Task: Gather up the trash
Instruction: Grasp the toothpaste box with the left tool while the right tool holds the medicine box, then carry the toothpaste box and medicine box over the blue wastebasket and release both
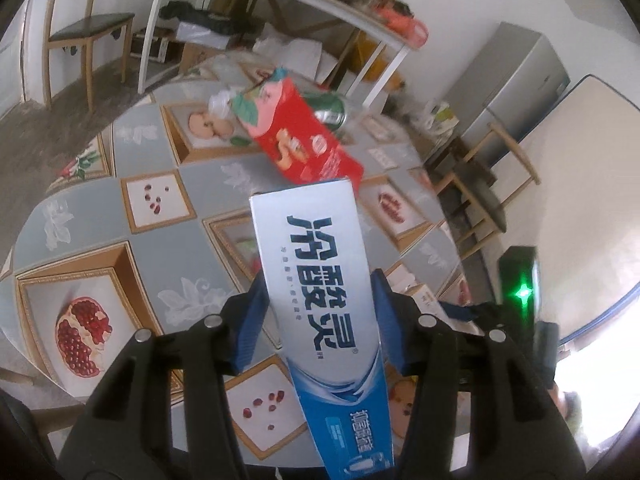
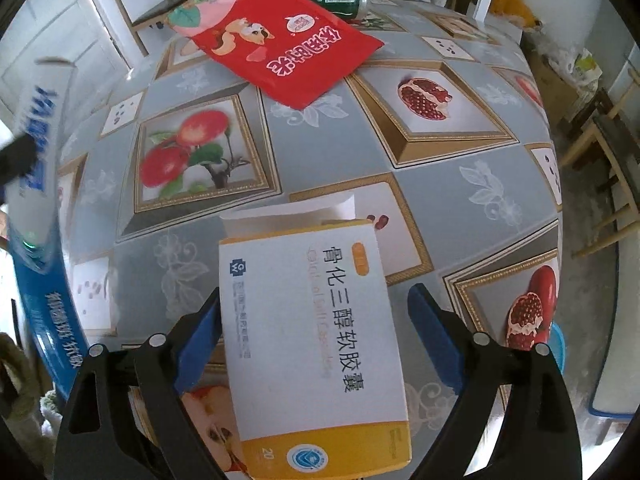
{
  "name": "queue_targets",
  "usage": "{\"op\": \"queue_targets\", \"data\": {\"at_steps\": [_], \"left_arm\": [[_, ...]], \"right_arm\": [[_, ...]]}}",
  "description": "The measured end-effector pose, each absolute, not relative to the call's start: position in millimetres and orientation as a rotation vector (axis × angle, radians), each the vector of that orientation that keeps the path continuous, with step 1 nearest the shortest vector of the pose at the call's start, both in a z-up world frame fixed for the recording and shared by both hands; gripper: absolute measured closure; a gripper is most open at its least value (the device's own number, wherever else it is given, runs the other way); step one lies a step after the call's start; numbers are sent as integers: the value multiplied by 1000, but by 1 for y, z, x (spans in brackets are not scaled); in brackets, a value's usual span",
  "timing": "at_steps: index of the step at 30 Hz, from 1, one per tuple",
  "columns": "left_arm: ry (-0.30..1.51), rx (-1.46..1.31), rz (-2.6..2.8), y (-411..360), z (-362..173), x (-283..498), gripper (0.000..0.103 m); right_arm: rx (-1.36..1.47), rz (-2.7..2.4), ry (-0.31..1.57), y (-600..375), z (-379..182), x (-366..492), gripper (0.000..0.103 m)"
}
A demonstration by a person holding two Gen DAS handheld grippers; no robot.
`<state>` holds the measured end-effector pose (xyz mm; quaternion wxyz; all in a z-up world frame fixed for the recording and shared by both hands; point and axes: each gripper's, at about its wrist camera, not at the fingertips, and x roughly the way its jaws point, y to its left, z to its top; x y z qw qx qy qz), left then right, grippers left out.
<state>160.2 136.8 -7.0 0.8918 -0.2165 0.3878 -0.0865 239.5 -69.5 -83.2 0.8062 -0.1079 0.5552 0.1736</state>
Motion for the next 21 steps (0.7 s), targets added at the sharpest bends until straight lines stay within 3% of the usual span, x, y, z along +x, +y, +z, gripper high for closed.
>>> {"op": "queue_targets", "data": {"at_steps": [4,21], "left_arm": [[766,-452,-198,137,1,154,55],[620,-461,-226,143,31,129,57]], "right_arm": [[-236,357,1185,-69,-84,238,31],[-12,353,1013,-98,-24,218,33]]}}
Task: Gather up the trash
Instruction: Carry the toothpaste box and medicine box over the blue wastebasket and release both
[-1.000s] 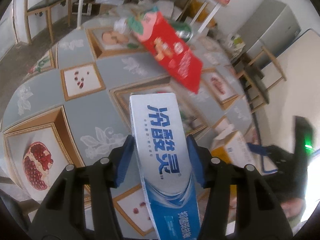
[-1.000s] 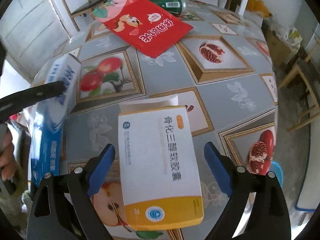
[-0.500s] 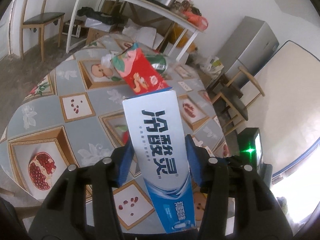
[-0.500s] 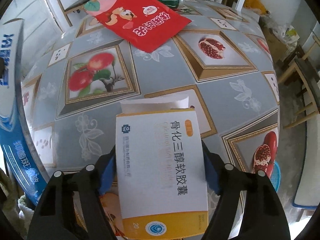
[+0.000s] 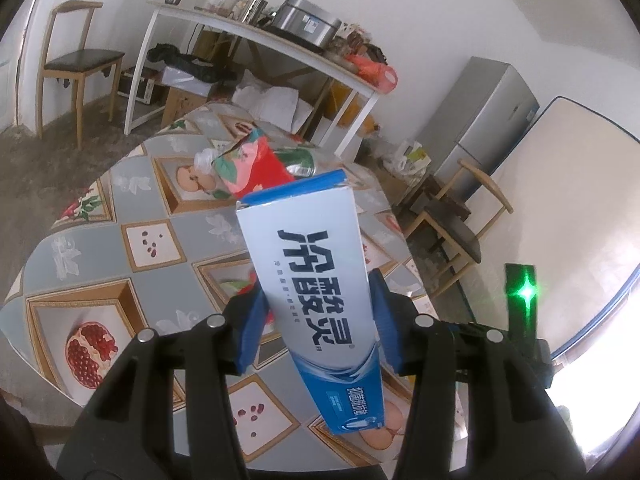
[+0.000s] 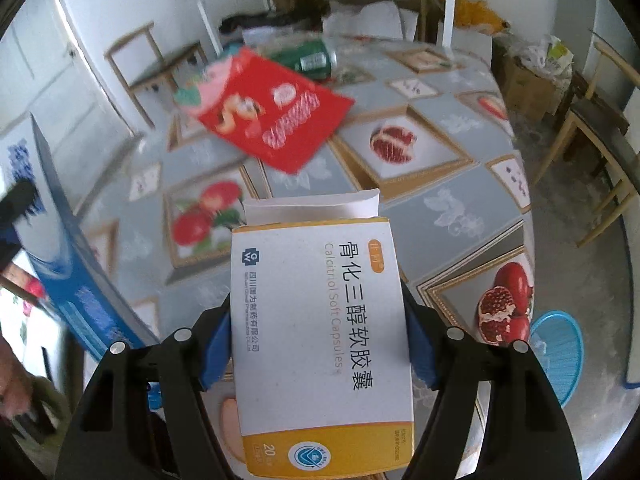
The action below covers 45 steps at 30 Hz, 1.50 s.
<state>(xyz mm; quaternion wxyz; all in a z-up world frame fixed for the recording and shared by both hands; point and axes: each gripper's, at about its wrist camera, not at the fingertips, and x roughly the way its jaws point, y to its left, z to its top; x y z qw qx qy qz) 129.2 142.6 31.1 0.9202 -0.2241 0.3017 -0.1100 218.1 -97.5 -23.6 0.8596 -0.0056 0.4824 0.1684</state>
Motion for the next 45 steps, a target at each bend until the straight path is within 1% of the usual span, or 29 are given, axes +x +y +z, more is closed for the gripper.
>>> {"op": "queue_targets", "data": {"at_steps": [9,18,23,29,34,37,41,45], "left_arm": [[579,-454,-245,135,48,121,57],[568,-430,-278,114,65,114,57],[580,-424,-366,85,77,119,57],[657,-403,-590,14,88,147,57],[769,-365,-756,-69,83,173,57],[863,-338,-827,-126,69,190,57],[998,-315,-877,-192,39,214,57],[1103,-220,-860,-255,4,241,57]], "right_arm": [[71,393,909,-111,16,203,33],[158,393,822,-146,39,181,33],[214,327,765,-189,51,160,33],[308,140,693,-276,59,120,33],[455,-20,696,-361,34,90,33],[558,-98,719,-405,3,75,33],[711,-167,766,-459,-51,67,33],[840,-217,817,-502,-104,75,33]]}}
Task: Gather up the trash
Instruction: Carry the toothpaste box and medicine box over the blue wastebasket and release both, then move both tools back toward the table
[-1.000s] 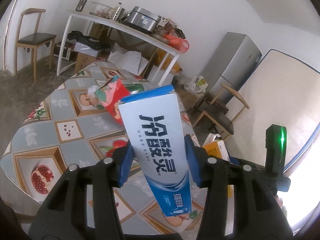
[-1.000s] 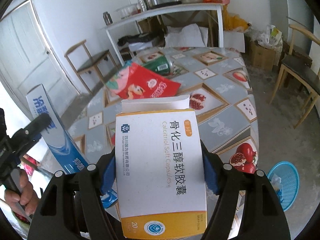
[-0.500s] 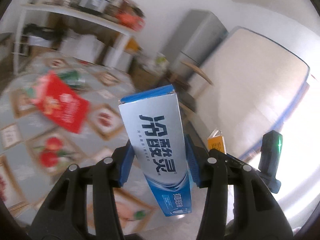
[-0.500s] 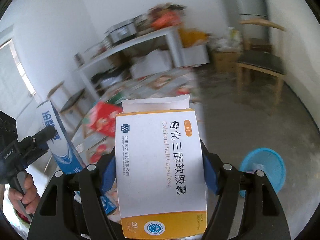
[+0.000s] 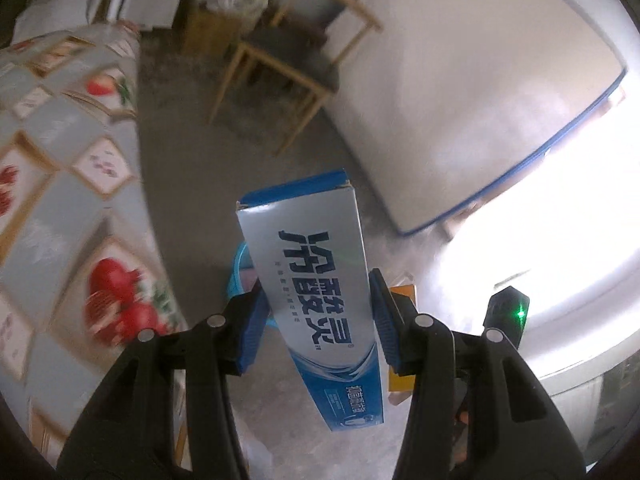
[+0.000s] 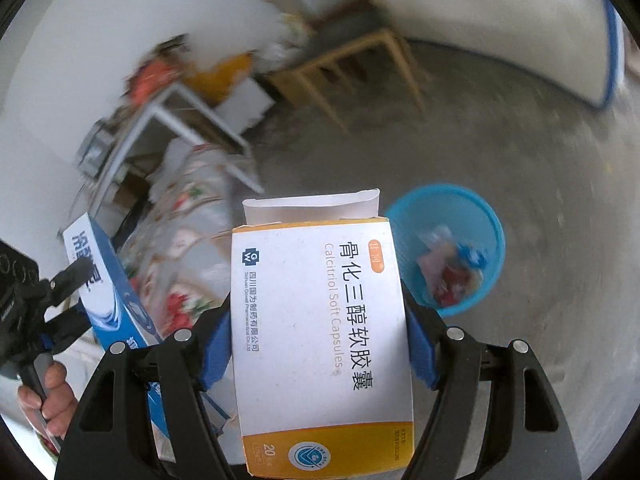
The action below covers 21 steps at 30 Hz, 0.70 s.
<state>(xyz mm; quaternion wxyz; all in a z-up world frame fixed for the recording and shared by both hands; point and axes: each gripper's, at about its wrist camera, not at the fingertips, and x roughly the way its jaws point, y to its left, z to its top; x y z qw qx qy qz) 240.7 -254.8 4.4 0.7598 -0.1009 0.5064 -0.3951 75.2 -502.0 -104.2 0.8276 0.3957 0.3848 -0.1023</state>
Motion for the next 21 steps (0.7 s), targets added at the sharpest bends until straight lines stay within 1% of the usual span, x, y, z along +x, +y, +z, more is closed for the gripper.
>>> {"op": "queue_targets", "data": {"at_steps": [3,7,9,10,11,12,16,21], "left_arm": [[1190,-139,-834,-306,-30,259,57],[1265,-69,-799,-360,-66,286,57],[1303,-46,-786,-386,-83,298,59],[1317,-39,-779,-393,-90,304,58],[1336,-27,-770,-402,-99,309,51],[1360,-9,-754,-412,-110,314,42],[1400,-3,-717,-413,-125,318,41],[1369,-14,-746,-389,-114,311,41]], "right_arm": [[910,-256,860,-534,-143,90,33],[946,-292,906,-566,-178,118,32],[943,-300,947,-582,-199,140,31],[944,-296,965,-587,-208,148,30],[960,-300,996,-597,-226,159,29],[969,-298,1021,-603,-239,168,23],[948,-346,1121,-614,-291,194,22],[955,-369,1149,-608,-319,192,22]]}}
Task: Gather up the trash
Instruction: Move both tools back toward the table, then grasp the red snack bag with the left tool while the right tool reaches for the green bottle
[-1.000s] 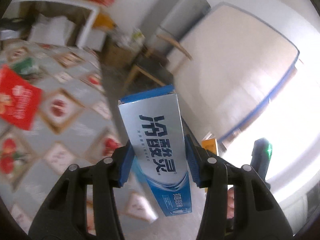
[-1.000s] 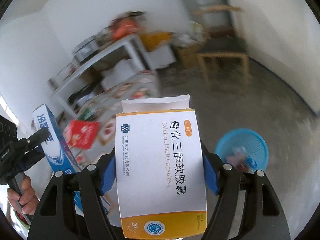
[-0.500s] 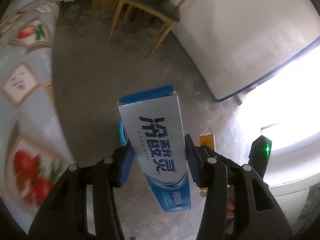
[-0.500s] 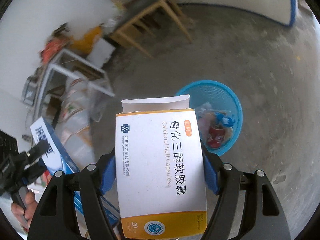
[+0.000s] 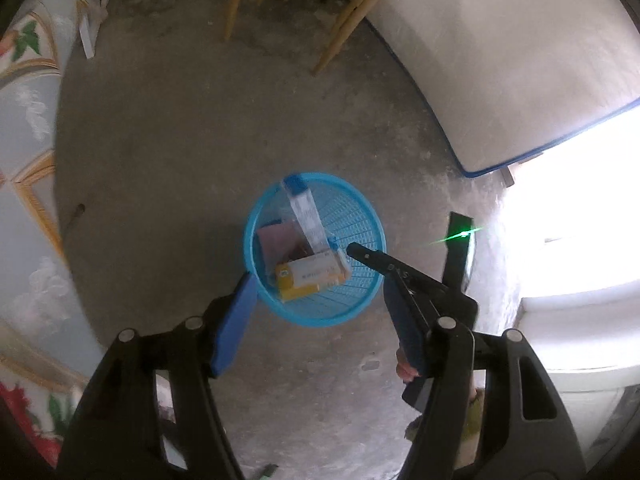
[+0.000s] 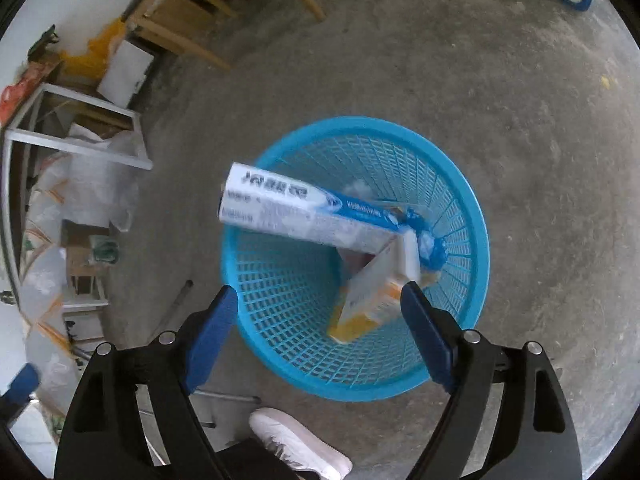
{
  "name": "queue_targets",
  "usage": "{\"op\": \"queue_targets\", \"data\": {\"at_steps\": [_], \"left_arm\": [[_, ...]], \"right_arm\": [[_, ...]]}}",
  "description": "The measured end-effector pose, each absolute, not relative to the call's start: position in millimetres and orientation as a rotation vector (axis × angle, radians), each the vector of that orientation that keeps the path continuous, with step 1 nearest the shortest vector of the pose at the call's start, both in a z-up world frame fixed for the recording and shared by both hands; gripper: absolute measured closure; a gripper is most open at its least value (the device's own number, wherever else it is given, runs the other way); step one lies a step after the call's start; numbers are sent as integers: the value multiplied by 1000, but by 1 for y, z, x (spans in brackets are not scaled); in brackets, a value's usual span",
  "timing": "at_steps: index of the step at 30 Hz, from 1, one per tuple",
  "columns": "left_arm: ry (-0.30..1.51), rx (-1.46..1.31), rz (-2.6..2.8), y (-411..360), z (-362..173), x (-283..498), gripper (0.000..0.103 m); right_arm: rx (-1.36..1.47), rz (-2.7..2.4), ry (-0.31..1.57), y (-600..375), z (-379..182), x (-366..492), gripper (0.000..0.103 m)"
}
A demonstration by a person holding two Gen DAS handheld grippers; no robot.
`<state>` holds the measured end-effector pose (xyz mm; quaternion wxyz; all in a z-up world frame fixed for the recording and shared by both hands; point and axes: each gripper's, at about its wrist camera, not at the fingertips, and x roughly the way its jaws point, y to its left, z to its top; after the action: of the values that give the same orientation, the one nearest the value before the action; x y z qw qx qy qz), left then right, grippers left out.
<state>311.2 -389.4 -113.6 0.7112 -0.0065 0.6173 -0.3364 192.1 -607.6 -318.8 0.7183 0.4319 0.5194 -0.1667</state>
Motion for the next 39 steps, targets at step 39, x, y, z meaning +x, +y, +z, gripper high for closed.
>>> {"op": "queue_targets", "data": {"at_steps": [39], "left_arm": [[648,-632,-233,156,-15,250,25]], "right_arm": [[313,668,930,-119,-7,406,19]]}}
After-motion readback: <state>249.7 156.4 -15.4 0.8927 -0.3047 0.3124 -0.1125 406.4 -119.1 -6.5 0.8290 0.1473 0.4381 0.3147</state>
